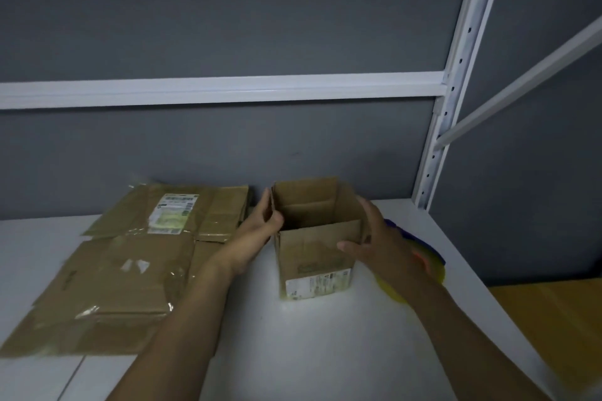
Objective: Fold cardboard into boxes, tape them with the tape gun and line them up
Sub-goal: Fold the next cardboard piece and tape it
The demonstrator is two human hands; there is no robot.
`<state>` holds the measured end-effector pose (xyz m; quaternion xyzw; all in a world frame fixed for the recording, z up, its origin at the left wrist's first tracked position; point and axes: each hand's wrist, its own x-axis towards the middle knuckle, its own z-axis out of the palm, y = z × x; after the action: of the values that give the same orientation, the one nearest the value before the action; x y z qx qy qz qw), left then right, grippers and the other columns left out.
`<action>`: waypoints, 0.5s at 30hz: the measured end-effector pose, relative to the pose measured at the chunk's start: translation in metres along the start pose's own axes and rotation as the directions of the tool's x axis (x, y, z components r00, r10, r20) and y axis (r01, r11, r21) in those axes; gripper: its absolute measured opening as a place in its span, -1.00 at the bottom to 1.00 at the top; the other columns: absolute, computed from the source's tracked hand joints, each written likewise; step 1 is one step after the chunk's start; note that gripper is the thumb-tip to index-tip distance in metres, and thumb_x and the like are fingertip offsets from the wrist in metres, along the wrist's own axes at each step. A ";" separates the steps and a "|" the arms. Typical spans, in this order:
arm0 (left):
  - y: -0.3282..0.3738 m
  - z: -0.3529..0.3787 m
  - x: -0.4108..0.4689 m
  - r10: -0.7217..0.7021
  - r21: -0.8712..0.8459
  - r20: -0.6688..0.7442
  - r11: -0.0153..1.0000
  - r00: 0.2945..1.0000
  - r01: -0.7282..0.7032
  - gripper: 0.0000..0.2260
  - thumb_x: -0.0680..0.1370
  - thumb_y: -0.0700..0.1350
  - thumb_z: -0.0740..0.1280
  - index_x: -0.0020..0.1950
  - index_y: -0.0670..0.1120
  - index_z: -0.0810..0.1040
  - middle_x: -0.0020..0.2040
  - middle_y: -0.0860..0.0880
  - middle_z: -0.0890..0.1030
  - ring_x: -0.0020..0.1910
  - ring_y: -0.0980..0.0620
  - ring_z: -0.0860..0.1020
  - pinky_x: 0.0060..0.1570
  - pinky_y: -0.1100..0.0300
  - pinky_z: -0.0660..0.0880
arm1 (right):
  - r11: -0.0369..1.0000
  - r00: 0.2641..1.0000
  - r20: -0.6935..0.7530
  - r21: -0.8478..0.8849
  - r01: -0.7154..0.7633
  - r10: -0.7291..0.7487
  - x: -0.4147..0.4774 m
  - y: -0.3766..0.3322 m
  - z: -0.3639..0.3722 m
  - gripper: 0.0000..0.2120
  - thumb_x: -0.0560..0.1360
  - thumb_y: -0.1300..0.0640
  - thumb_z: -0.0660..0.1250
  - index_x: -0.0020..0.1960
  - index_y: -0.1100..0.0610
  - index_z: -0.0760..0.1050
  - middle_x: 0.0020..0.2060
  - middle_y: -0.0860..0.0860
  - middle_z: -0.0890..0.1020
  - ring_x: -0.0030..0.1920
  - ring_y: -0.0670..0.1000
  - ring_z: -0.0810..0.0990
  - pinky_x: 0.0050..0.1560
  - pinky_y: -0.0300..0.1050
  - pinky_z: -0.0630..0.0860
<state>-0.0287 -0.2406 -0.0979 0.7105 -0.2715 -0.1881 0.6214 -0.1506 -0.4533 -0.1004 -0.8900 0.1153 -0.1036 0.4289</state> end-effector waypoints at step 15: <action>-0.007 0.080 -0.104 0.136 0.074 -0.537 0.991 0.833 -0.114 -0.60 0.54 -0.27 0.37 0.36 -0.05 0.47 0.11 0.05 0.65 0.07 0.16 0.61 -0.01 0.31 0.54 | 0.967 0.965 -0.198 0.153 0.202 -0.170 -0.059 -0.003 0.016 -0.62 0.54 0.03 0.30 0.34 -0.06 0.38 0.11 -0.14 0.62 0.02 -0.15 0.62 -0.04 -0.10 0.63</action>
<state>-0.1572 -0.2377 -0.1243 0.7273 -0.1348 0.0660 0.6697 -0.2019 -0.4223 -0.1124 -0.8432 0.0605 -0.2345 0.4799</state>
